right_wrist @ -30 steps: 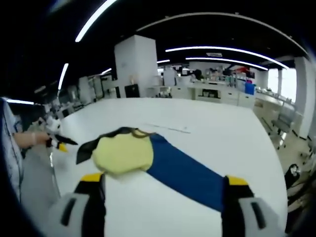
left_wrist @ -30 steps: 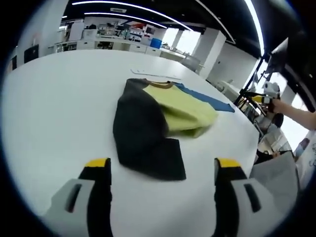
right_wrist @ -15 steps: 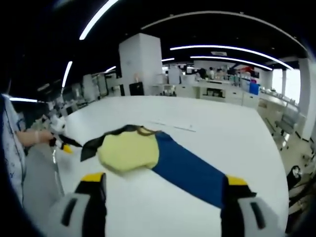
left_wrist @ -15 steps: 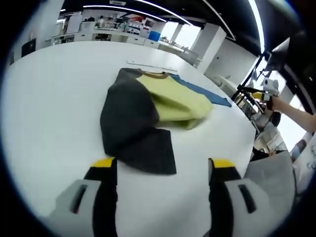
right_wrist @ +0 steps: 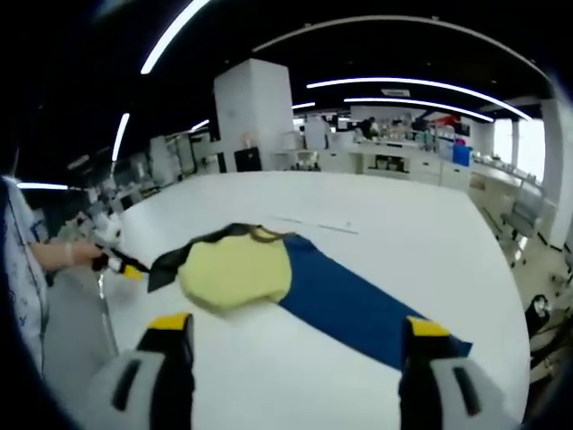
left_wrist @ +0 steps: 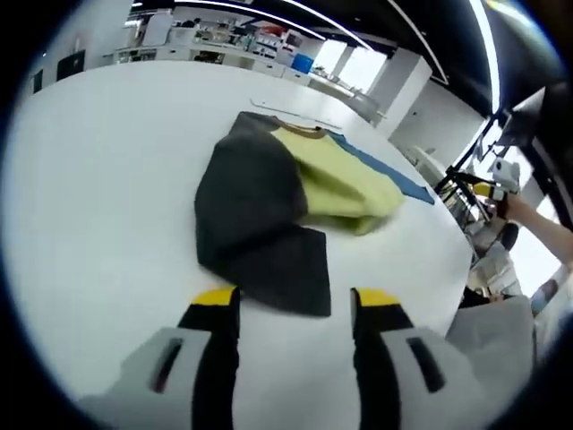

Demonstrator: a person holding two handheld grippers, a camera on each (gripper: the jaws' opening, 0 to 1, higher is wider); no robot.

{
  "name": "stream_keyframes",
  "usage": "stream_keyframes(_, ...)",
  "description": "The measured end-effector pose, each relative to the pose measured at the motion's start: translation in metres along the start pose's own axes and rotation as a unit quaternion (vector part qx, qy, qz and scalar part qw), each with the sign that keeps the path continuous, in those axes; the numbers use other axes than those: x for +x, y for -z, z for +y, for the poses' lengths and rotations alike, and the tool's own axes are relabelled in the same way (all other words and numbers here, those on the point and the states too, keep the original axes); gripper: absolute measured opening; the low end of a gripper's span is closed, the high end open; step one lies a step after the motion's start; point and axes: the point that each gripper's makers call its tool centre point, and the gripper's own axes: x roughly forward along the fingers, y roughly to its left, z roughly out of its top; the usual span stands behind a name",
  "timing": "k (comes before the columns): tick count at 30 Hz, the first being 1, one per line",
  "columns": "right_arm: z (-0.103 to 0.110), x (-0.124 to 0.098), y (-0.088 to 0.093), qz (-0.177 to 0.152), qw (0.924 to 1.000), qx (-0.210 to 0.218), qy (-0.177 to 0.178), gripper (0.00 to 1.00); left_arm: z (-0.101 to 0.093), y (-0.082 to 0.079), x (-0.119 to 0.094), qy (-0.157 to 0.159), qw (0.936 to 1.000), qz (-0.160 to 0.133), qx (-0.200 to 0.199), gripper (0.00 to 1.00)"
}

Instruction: Fold the garment on the visible template until the final outline fits inside the template.

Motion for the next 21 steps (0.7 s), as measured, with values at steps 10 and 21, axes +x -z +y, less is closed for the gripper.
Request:
stream_keyframes(10, -0.001, 0.0, 0.003, 0.003, 1.0, 0.005, 0.002, 0.96, 0.028, -0.013, 0.002, -0.041, 0.9982, -0.025, -0.036, 0.22)
stream_keyframes(21, 0.0, 0.001, 0.006, 0.007, 0.9999, 0.011, 0.001, 0.96, 0.04, -0.019, 0.005, -0.049, 0.9963, -0.033, -0.063, 0.0)
